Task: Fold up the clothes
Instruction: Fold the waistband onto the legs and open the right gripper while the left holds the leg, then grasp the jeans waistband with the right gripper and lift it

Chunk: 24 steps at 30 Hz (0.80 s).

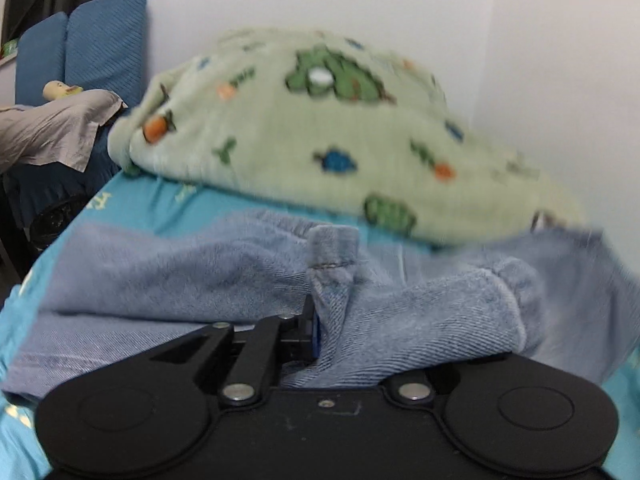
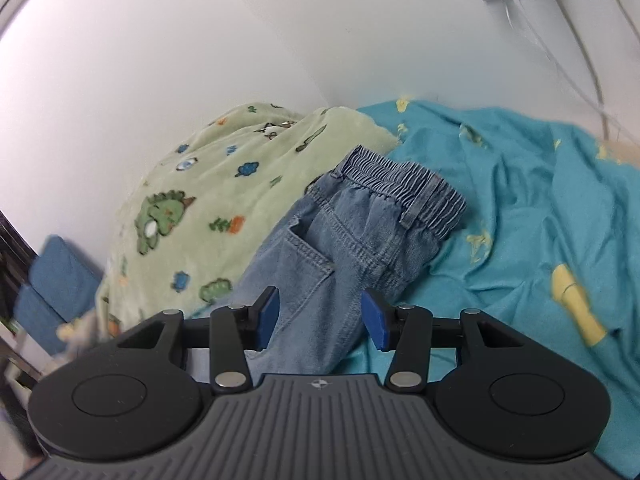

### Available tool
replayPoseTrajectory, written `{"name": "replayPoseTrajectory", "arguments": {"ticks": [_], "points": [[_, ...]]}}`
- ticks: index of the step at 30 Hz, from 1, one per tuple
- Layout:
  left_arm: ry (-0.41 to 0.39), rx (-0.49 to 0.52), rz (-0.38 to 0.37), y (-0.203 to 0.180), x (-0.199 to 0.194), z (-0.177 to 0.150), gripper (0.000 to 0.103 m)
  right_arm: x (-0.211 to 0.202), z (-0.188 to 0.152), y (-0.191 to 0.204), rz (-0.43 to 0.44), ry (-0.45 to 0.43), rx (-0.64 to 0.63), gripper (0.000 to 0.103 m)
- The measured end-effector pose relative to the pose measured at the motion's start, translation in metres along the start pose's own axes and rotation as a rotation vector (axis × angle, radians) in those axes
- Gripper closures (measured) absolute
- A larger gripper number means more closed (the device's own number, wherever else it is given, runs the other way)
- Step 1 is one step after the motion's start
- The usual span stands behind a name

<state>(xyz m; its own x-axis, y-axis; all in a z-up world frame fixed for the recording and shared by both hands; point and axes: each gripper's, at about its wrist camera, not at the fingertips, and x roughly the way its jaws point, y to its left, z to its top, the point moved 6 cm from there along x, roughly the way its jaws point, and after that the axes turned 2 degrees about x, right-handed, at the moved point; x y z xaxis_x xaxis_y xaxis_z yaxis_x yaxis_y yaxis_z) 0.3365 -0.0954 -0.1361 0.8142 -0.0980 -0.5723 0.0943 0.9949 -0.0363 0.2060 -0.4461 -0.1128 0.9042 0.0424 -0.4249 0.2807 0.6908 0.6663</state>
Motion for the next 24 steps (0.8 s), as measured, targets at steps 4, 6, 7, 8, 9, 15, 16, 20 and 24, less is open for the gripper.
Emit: {"name": "replayPoseTrajectory", "arguments": {"ticks": [4,6,7,8,9,15,16,20,24], "points": [[0.025,-0.031,-0.007,0.003,0.002,-0.008,0.092,0.003,-0.001,0.002,0.018,0.022,-0.009,0.053],[0.029,-0.030,-0.022,0.002,-0.002,-0.009,0.083,0.004,-0.001,0.003,0.023,0.022,-0.018,0.053],[0.040,-0.024,-0.039,-0.001,-0.006,-0.010,0.071,0.004,-0.002,0.004,0.023,0.021,-0.023,0.053],[0.050,-0.018,-0.057,-0.004,-0.010,-0.012,0.065,0.004,-0.002,0.005,0.024,0.020,-0.027,0.053],[0.061,-0.011,-0.075,-0.007,-0.014,-0.014,0.057,0.004,-0.002,0.005,0.027,0.019,-0.030,0.052],[0.053,-0.022,-0.184,-0.003,-0.075,-0.016,0.047,0.016,0.001,-0.005,0.040,0.023,0.010,0.045],[0.035,-0.033,-0.201,0.001,-0.088,-0.015,0.042,0.022,0.002,-0.008,0.040,0.025,0.021,0.045],[-0.034,-0.013,-0.175,0.015,-0.123,-0.013,0.040,0.054,0.010,-0.027,0.020,0.048,0.064,0.043],[-0.035,-0.052,-0.167,0.025,-0.126,-0.007,0.040,0.078,0.025,-0.055,-0.054,0.012,0.110,0.029]]}}
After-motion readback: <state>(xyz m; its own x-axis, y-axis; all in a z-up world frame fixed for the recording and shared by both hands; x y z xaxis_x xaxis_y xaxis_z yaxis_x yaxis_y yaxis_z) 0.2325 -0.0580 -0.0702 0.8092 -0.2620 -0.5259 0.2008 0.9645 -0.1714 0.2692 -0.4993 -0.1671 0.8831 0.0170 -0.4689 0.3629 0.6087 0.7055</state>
